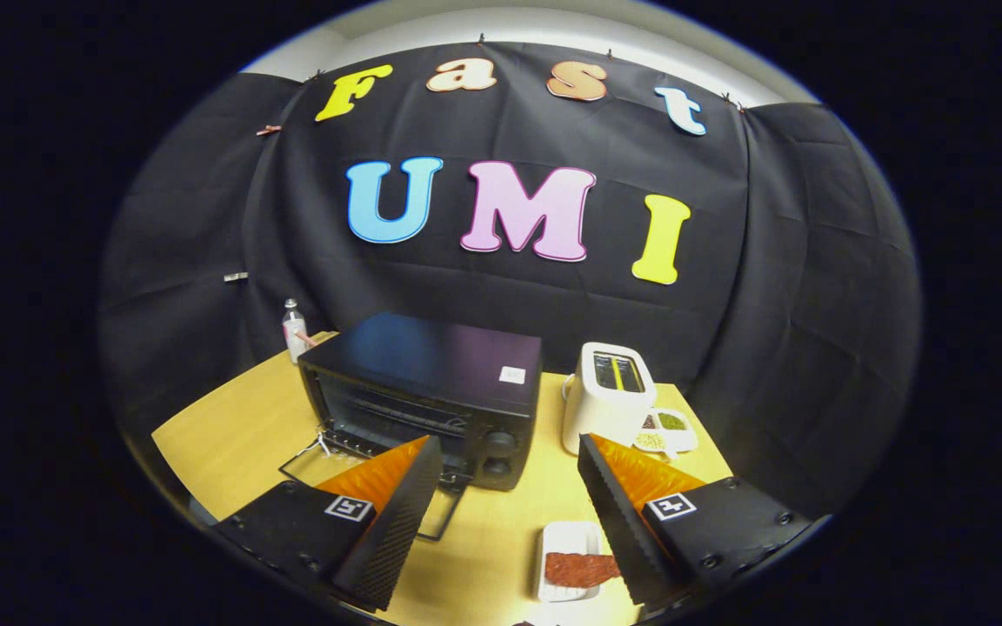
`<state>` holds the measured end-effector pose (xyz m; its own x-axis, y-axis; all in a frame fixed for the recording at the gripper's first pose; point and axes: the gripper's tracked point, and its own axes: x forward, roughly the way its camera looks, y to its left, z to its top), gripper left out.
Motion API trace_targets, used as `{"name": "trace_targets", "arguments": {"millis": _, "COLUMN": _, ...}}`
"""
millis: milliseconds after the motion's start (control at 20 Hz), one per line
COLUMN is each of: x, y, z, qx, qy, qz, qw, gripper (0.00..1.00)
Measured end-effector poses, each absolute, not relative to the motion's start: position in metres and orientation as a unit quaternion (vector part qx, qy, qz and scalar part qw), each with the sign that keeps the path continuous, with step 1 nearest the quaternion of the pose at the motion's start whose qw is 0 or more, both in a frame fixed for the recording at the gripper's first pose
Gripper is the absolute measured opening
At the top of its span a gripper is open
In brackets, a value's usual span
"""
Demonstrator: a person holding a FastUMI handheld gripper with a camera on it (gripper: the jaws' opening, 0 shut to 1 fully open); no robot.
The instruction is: Open the toaster oven, put the food inside, and close the toaster oven door.
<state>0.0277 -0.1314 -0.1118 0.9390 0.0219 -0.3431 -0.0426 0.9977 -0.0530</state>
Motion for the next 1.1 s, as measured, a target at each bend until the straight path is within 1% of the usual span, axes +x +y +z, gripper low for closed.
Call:
{"name": "trace_targets", "arguments": {"millis": 300, "x": 0.043, "y": -0.203, "z": -0.129, "qx": -0.016, "qy": 0.208, "qz": 0.017, "qw": 0.978, "gripper": 0.98}}
{"name": "trace_targets", "arguments": {"millis": 650, "x": 0.036, "y": -0.271, "z": -0.19, "qx": 0.045, "qy": 0.283, "qz": 0.02, "qw": 0.958, "gripper": 0.98}}
{"name": "trace_targets", "arguments": {"millis": 800, "x": 0.028, "y": -0.283, "z": -0.228, "qx": 0.075, "qy": 0.331, "qz": 0.044, "qw": 0.94, "gripper": 0.97}}
{"name": "trace_targets", "arguments": {"millis": 900, "x": 0.021, "y": -0.287, "z": -0.25, "qx": 0.092, "qy": 0.362, "qz": 0.06, "qw": 0.926, "gripper": 0.99}}
{"name": "trace_targets", "arguments": {"millis": 1000, "x": 0.01, "y": -0.286, "z": -0.269, "qx": 0.117, "qy": 0.391, "qz": 0.074, "qw": 0.91, "gripper": 0.99}}
{"name": "trace_targets", "arguments": {"millis": 1100, "x": -0.004, "y": -0.282, "z": -0.283, "qx": 0.149, "qy": 0.419, "qz": 0.087, "qw": 0.892, "gripper": 0.97}}
